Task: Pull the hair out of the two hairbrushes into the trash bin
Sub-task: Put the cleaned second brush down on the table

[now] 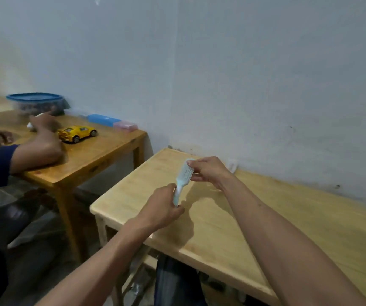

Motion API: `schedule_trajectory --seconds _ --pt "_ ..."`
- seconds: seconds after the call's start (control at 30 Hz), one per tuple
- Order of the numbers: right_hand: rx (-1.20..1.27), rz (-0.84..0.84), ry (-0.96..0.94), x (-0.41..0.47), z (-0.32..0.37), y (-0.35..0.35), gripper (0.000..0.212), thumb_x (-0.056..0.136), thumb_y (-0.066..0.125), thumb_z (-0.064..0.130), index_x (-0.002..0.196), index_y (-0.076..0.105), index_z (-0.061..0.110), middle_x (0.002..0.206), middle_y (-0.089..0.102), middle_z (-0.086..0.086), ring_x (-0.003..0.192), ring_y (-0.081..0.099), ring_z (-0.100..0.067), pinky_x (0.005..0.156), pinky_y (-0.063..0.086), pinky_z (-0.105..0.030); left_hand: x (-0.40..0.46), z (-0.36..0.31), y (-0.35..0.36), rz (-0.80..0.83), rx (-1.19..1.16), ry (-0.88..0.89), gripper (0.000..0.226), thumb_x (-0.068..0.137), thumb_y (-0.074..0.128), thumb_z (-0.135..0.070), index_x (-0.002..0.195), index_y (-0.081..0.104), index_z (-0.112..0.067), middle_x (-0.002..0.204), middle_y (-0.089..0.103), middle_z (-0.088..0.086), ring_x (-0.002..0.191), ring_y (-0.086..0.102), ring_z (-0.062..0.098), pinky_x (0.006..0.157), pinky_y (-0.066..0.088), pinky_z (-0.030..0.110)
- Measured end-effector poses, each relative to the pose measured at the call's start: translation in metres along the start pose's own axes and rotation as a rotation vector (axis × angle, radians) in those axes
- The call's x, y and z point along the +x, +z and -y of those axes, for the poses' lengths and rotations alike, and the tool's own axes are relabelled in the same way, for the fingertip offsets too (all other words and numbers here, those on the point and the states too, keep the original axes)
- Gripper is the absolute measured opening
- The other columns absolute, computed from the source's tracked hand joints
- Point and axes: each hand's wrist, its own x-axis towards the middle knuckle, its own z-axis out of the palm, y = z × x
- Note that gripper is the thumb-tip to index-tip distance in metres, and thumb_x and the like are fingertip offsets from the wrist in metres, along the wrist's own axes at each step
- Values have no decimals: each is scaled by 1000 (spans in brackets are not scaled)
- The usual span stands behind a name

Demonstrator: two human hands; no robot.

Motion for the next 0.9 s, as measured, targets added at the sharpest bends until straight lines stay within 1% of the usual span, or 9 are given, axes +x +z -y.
schedule_trajectory --seconds 0.07,0.17,0.23,0.27,0.4,0.57,0.7,0.83,0.9 --pt "-9 -70 32 -1 -7 -29 34 99 71 17 114 69 -14 111 76 -21 86 75 -28 52 59 -19 13 -17 16 56 7 25 46 80 74 -29 118 57 -10 111 65 5 89 60 22 76 54 38" --pt "-35 -166 58 4 -21 -65 34 97 73 18 109 70 -14 108 77 -22 75 75 -24 56 62 -22 29 -42 38 141 36 81 43 76 73 -26 112 56 -8 104 65 8 89 60 26 68 47 35" --pt "-42 -228 80 11 -31 -86 29 95 75 16 100 70 -12 93 75 -19 55 70 -17 49 57 -24 39 -58 53 193 27 121 41 75 74 -24 107 56 -7 101 64 9 87 59 27 62 38 31" --pt "-38 -258 90 15 -36 -95 27 94 76 15 99 71 -11 89 74 -17 52 69 -16 49 57 -25 44 -64 60 213 21 140 42 74 75 -23 107 55 -7 102 63 10 87 59 26 62 36 30" --pt "-28 -371 127 33 -54 -135 26 90 78 14 103 74 -7 98 79 -19 81 80 -28 72 67 -39 63 -87 90 246 49 239 54 73 76 -21 117 50 -4 111 57 14 97 57 31 69 40 31" --pt "-78 -478 147 58 -63 -173 20 89 78 15 92 72 -4 100 78 -21 81 80 -31 71 67 -41 88 -106 118 198 116 331 49 83 62 -13 130 48 -3 125 52 17 109 55 35 85 45 39" --pt "-155 -495 162 78 -64 -193 24 90 78 19 86 72 -4 95 79 -22 83 80 -35 84 65 -50 107 -118 135 97 222 364 39 92 54 -18 130 50 -8 123 57 9 110 54 26 79 45 36" --pt "-296 -494 140 99 -69 -198 37 92 74 27 96 76 -10 92 80 -20 86 79 -34 89 62 -51 121 -122 149 37 279 390 36 93 50 -17 127 52 -5 118 60 11 106 55 26 78 44 36" --pt "-338 -487 145 109 -74 -198 38 92 73 29 95 77 -9 91 80 -19 87 78 -34 88 62 -53 125 -120 155 -15 293 416 35 89 57 -16 121 58 -2 107 64 12 97 60 28 72 48 37"
